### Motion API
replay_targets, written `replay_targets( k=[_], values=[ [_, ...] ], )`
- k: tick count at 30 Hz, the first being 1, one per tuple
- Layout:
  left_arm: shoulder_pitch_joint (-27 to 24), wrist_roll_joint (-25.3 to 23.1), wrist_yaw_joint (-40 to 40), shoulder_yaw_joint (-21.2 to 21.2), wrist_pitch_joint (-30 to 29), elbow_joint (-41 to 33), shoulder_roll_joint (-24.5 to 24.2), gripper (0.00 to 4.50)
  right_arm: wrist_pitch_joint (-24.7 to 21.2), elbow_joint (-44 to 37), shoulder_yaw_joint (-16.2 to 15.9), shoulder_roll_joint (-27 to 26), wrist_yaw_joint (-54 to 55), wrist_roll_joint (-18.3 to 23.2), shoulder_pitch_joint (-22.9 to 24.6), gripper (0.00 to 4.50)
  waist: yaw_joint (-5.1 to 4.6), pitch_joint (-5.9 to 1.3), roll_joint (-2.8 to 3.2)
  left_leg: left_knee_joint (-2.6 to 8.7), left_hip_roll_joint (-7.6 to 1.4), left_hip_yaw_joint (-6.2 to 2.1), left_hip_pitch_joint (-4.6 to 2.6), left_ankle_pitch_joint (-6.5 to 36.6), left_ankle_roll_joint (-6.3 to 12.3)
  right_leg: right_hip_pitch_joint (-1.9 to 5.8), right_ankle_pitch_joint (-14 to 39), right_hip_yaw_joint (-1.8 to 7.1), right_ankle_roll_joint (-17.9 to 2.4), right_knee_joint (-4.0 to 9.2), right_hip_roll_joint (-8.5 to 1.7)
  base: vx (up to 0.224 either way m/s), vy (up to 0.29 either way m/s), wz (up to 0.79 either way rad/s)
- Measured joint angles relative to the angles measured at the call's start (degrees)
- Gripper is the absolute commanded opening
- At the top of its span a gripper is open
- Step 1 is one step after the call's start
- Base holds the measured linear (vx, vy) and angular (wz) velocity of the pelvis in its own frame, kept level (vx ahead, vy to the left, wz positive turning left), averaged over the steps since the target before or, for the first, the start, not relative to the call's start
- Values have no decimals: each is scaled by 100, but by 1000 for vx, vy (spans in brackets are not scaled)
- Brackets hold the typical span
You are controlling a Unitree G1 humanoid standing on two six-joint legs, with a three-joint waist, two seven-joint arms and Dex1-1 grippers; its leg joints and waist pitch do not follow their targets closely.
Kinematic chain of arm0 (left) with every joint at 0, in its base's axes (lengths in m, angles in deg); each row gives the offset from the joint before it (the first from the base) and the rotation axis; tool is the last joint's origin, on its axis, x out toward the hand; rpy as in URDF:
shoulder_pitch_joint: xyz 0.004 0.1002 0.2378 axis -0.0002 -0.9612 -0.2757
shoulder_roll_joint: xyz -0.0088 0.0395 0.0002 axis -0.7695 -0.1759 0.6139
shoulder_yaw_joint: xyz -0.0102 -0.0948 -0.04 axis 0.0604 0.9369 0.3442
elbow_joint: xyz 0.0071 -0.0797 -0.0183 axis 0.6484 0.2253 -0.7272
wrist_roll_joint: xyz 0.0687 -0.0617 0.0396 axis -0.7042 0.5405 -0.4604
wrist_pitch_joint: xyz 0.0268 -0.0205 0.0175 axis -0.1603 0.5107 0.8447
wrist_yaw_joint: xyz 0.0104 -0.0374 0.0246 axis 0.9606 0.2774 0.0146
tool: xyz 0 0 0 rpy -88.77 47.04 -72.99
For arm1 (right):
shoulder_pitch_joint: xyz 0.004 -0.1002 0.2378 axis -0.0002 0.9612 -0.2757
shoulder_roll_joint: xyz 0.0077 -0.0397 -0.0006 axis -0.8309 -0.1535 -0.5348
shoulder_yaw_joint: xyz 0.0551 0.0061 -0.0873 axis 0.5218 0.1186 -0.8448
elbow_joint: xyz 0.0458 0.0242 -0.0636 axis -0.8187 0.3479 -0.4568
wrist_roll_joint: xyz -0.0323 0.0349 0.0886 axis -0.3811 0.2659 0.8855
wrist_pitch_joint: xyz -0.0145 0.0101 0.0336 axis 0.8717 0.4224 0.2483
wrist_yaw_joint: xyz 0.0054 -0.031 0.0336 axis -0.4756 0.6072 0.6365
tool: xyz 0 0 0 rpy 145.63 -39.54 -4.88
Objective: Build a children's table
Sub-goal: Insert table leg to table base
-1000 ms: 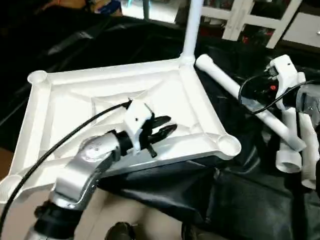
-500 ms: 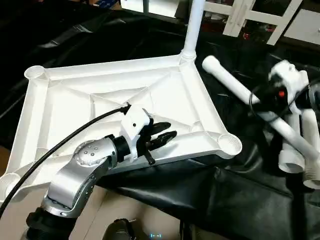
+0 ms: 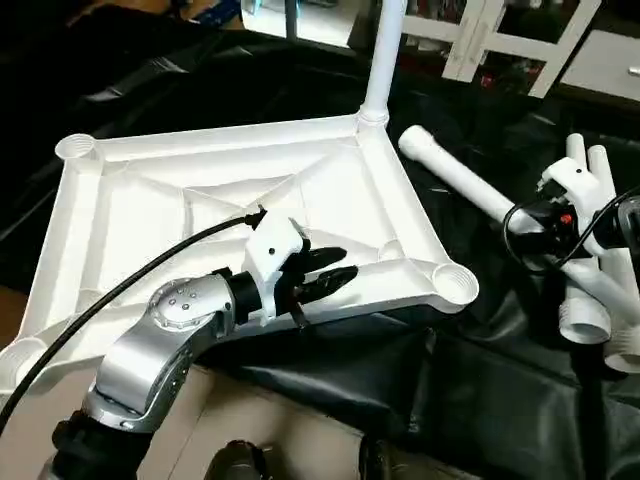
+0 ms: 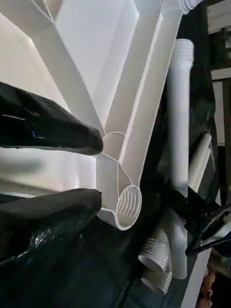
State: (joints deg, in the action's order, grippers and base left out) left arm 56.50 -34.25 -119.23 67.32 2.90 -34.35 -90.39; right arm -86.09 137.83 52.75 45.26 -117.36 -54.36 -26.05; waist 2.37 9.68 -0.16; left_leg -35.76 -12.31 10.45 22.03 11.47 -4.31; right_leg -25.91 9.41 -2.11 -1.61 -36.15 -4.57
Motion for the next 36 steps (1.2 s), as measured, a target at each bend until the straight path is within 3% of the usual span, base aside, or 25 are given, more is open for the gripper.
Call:
replay_targets(
  k=[12,19,20,24,27,29,32,33,36],
  values=[
    [191,-36,-58,3,172,250,69,144,-26,55,161,3,-105,91,16,152,35,-30,36,-42,0,-1,10,-2,4,-1,-10,-1,-15,-22,3,0,0,0],
    [499,116,332,269,123,401,557,144,-307,69,758,-14,-15,591,7,149,69,-30,37,-68,2,-1,10,-3,5,-5,-9,3,-15,-56,0,0,0,0],
    [526,204,427,355,73,417,683,172,-356,66,865,11,1,700,5,149,73,-30,37,-71,4,0,12,-3,5,-6,-9,3,-15,-59,0,0,0,0],
    [622,686,859,721,-176,428,1257,192,-610,-210,1374,145,-41,1200,-77,149,79,-30,35,-76,8,1,14,-3,5,-7,-10,4,-15,-61,-3,0,0,0],
    [662,1059,1143,942,-340,421,1622,225,-1366,-1087,2128,216,-77,1919,-95,149,73,-29,36,-76,9,-1,18,-5,8,-11,-9,4,-15,-61,0,0,0,0],
    [822,1277,1274,1052,-422,458,1889,239,-2527,-2364,3212,-97,317,2905,-49,149,62,-26,41,-75,9,-5,23,-10,16,-18,-10,7,-14,-62,5,0,0,0],
    [1256,1352,1236,951,-395,521,2097,263,-3528,-3720,4005,-685,896,3895,-97,148,100,-41,49,-69,0,-16,13,-12,19,-8,-10,-4,-14,-54,16,0,0,0],
    [1378,1322,1200,877,-392,631,2113,270,-3788,-4135,4153,-996,1069,4266,-67,148,97,-50,64,-68,1,-16,10,-12,19,-8,-10,-1,-14,-55,18,0,0,0],
    [1487,1256,1131,728,-392,856,2190,289,-4146,-4449,4214,-1351,1403,4624,84,148,119,-54,76,-66,3,-16,14,-16,11,-7,-10,-3,-13,-53,13,0,0,0]
  ],
)
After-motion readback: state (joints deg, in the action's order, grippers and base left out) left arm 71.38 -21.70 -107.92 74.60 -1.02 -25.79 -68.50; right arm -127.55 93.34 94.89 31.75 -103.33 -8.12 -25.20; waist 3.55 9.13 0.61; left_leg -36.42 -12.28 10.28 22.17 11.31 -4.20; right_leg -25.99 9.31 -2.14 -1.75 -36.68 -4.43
